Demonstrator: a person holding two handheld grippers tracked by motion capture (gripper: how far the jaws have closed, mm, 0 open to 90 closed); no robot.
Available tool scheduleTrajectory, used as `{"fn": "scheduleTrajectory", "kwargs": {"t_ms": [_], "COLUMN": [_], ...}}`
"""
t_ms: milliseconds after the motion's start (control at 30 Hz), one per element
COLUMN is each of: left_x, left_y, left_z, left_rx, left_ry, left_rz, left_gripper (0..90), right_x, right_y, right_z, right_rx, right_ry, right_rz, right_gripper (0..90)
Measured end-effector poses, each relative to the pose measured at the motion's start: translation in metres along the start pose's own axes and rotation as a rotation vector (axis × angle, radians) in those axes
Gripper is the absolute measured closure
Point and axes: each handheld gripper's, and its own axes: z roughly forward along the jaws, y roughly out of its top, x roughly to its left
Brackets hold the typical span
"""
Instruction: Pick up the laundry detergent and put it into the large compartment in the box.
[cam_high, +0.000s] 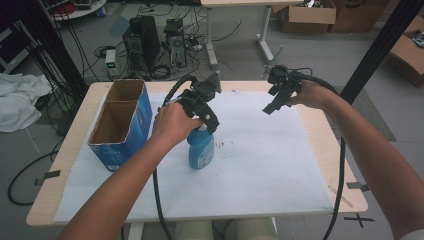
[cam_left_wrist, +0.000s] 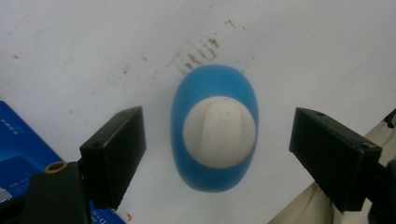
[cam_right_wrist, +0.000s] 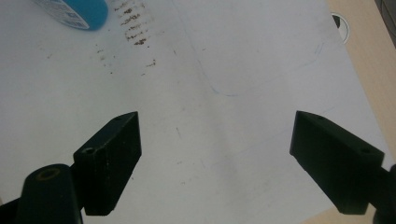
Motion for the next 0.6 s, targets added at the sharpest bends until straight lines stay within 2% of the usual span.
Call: {"fn": "scheduleTrajectory", "kwargs": {"t_ms": [367, 600], "left_x": [0.000, 0.000], "left_y": [-0.002, -0.004], "left_z": [0.022, 0.033], "left_rx": [0.012, 0.030], "left_ry": [-0.029, -0.027], "left_rz": [0.005, 0.009], "left_gripper": [19.3, 19.2], "right_x": [-0.001, -0.001], "right_y": [-0.002, -0.002], "right_z": [0.004, 0.004], "right_rx": [-0.001, 0.001], "right_ry": [0.005, 0.006], "right_rz": [-0.004, 0.000], "right_gripper": [16.6, 16.6]}}
